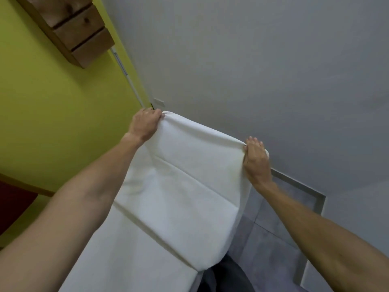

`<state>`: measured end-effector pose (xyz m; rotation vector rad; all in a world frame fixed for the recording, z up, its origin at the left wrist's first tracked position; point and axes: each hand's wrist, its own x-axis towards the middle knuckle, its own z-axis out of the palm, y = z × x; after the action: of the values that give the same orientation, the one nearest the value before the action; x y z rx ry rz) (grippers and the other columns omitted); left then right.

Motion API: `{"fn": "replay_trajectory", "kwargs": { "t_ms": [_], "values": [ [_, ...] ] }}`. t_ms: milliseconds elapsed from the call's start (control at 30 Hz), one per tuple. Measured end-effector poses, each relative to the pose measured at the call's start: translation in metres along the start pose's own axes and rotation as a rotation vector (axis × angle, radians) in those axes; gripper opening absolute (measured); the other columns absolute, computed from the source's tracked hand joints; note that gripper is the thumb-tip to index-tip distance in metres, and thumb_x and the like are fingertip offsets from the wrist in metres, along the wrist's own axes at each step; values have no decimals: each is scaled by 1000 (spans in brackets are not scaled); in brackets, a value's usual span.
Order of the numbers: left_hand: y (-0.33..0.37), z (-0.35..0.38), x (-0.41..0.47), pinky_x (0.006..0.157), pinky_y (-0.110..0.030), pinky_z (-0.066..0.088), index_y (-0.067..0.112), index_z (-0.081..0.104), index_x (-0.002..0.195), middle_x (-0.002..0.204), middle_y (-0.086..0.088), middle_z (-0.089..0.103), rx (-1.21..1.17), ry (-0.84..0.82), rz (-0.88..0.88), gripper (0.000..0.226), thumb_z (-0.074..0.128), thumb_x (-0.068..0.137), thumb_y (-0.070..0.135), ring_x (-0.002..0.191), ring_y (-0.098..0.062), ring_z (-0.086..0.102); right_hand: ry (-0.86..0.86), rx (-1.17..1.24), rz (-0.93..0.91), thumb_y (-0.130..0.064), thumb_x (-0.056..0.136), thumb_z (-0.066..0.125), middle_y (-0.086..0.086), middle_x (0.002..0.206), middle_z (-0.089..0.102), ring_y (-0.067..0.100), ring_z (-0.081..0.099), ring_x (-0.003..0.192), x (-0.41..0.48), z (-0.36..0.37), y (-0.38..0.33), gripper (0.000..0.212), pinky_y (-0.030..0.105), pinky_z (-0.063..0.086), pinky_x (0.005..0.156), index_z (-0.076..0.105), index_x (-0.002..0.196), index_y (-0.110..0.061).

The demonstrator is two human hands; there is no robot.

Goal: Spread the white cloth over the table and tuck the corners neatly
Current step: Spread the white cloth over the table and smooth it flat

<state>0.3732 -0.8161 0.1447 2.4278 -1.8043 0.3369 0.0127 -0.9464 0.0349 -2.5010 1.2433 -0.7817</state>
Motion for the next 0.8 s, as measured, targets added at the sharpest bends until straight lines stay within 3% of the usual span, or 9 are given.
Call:
{"fn": "replay_trajectory", "kwargs": {
  "t_ms": [100, 233, 433, 567, 700, 800],
  "values": [
    [5, 21, 10, 63, -43, 41, 6, 56, 101, 97, -23, 63, -50, -121, -101, 31, 37, 103, 31, 84, -43, 60, -88, 17, 49, -3, 98, 48, 29, 127, 62, 46, 59, 120, 1, 11, 10, 29, 57, 46, 103, 61, 121, 8],
    [16, 58, -20, 85, -47, 49, 12, 47, 134, 128, -19, 58, -108, -377, -212, 47, 41, 100, 44, 111, -40, 58, -303, 29, 113, -30, 100, 33, 27, 136, 56, 46, 51, 128, -24, 36, 11, 54, 58, 40, 109, 52, 135, 7],
    [28, 108, -142, 115, -44, 28, 9, 30, 148, 157, -15, 27, -84, -643, -165, 64, 36, 99, 50, 143, -33, 27, -524, -31, -99, -52, 100, 29, 24, 147, 47, 43, 42, 137, -107, 70, -30, 71, 52, 28, 116, 45, 143, 2],
    [20, 118, -224, 121, -45, 17, 11, 17, 154, 163, -13, 12, -22, -627, -173, 76, 23, 96, 60, 150, -31, 12, -490, -123, -129, -49, 96, 46, 28, 154, 34, 45, 28, 144, -135, 78, -69, 74, 55, 14, 122, 37, 147, 2],
    [2, 111, -272, 122, -44, 14, 12, 16, 155, 163, -11, 10, -54, -578, -208, 78, 26, 96, 63, 151, -28, 9, -567, -71, -372, -52, 97, 45, 24, 160, 24, 40, 17, 151, -173, 83, -101, 79, 58, 14, 122, 29, 152, 2],
    [-9, 107, -297, 123, -41, 9, 15, 12, 156, 164, -8, 5, -84, -559, -216, 76, 26, 98, 61, 152, -25, 4, -624, -65, -404, -60, 97, 40, 21, 163, 17, 37, 10, 153, -214, 89, -119, 83, 57, 12, 122, 24, 155, -2]
  ]
}}
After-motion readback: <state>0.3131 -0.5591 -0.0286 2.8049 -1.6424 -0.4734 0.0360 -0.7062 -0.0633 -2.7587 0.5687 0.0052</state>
